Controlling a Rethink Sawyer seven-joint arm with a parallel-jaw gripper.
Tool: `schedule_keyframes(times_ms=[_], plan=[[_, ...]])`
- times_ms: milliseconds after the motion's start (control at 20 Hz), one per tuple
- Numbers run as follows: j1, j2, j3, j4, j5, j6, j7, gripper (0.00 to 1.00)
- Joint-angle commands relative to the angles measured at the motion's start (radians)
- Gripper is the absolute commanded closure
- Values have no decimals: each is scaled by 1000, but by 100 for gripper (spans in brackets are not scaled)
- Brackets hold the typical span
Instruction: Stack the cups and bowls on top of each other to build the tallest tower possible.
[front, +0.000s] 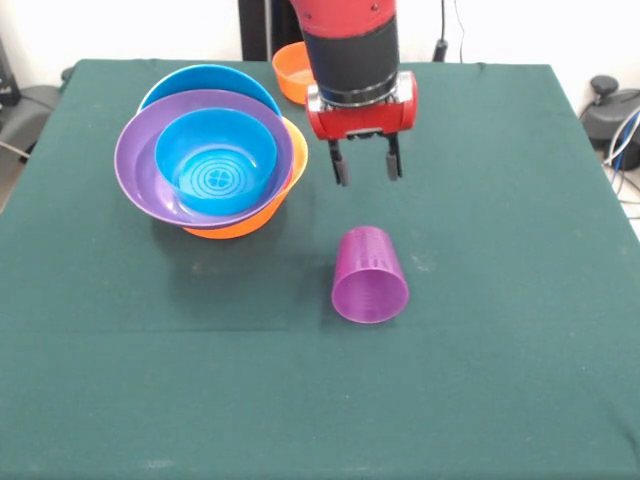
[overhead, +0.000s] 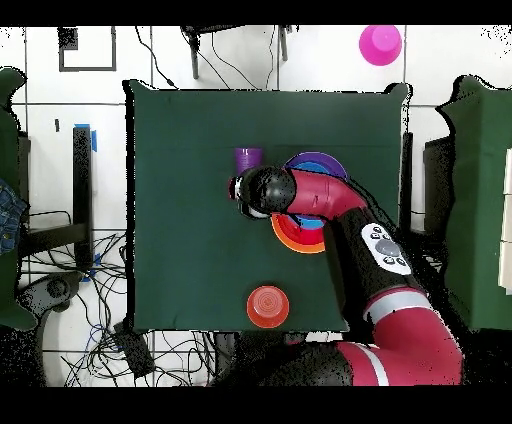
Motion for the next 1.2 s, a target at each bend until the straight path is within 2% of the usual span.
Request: schedule_keyframes(times_ms=[50,250,550,800,1200], plan=[[25,-127,2,-21,-68,-30,14,0],[42,-122,-30,-66,-105,-102,33,0],[99,-17,-102,-184,-139,-207,92,0],[117,66,-118,-259,-138,-239,71,0],[133,134,-117,-312,-129,-268,52,0]])
